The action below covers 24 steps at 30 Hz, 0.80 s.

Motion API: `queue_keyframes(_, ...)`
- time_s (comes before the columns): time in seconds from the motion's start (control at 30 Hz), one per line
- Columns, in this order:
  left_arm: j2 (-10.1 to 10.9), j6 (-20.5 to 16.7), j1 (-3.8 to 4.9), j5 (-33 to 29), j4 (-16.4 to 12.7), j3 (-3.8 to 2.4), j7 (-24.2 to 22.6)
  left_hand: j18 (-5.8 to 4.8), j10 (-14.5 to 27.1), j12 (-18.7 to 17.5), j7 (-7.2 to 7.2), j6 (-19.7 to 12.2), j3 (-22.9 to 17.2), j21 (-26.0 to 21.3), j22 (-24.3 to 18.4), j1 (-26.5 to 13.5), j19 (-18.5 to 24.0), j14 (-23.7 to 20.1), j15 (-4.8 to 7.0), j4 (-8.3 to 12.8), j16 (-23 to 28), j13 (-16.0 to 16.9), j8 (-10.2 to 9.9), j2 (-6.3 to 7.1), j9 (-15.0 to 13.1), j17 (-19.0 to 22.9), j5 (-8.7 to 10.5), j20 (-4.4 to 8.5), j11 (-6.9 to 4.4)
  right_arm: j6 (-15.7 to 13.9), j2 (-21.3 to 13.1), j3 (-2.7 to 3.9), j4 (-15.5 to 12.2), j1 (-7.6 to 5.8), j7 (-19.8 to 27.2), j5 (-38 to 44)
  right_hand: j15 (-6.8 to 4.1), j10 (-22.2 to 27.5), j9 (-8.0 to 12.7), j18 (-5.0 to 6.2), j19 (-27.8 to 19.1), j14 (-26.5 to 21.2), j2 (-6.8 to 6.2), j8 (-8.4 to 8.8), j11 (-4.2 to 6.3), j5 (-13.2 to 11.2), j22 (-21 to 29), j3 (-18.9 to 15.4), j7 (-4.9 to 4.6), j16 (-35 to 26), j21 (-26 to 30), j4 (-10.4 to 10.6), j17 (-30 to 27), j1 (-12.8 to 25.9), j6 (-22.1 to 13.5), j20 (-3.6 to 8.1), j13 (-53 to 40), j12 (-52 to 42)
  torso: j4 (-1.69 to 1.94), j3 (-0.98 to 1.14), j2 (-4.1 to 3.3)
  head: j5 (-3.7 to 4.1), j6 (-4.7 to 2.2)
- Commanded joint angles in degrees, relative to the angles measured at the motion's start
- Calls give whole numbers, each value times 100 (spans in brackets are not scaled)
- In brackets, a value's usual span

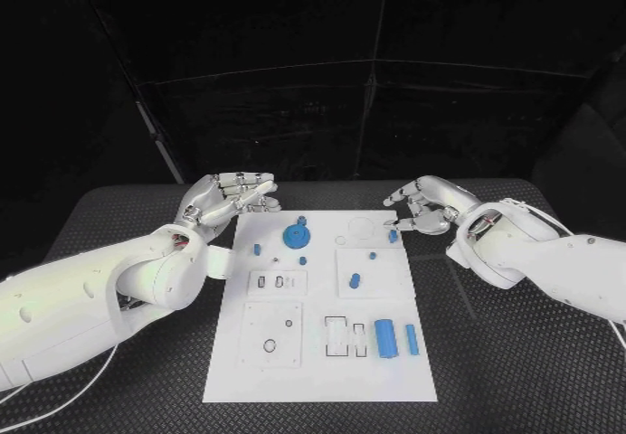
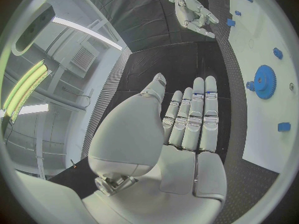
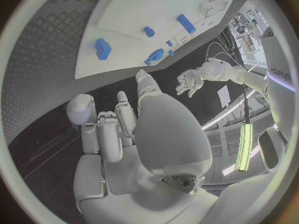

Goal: Assemble the parts on the task board

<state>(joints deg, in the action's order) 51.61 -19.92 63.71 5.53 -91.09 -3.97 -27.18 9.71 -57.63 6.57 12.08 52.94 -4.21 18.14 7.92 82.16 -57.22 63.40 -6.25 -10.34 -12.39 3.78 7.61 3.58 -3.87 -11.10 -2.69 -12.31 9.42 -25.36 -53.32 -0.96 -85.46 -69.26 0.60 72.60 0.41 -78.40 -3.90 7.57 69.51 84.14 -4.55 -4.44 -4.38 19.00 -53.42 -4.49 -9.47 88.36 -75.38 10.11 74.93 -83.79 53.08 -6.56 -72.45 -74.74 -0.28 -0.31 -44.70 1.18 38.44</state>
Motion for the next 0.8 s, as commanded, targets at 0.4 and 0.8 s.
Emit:
queue_keyframes(0.4, -44, 59, 5, 18, 39, -5, -48, 63, -28, -39, 8, 35, 29, -25, -8, -2, -37, 7, -15, 9, 37, -3, -28, -59, 6, -8, 0, -4, -1, 379, -200, 0, 224, 273, 348, -343, 4, 95, 18, -68, -49, 460, -37, 80, -35, -10, 55, -111, -35, -31, 58, -57, 940, -61, -116, -6, 64, 87, -22, 13, 5, 119, -39)
queue_keyframes(0.8, -62, 61, -1, 18, 100, -5, -49, 63, -28, -39, 8, 35, 29, -25, -8, -2, -37, 7, -15, 9, 37, -3, -28, -59, 6, -8, 0, -4, -1, 244, 69, 2, 444, 551, 295, -214, 5, 67, 4, -71, -30, 469, 36, 48, -32, 24, 32, -116, -29, -19, 49, -87, 978, -128, -91, -11, 30, 56, -17, 6, -3, 104, -8)
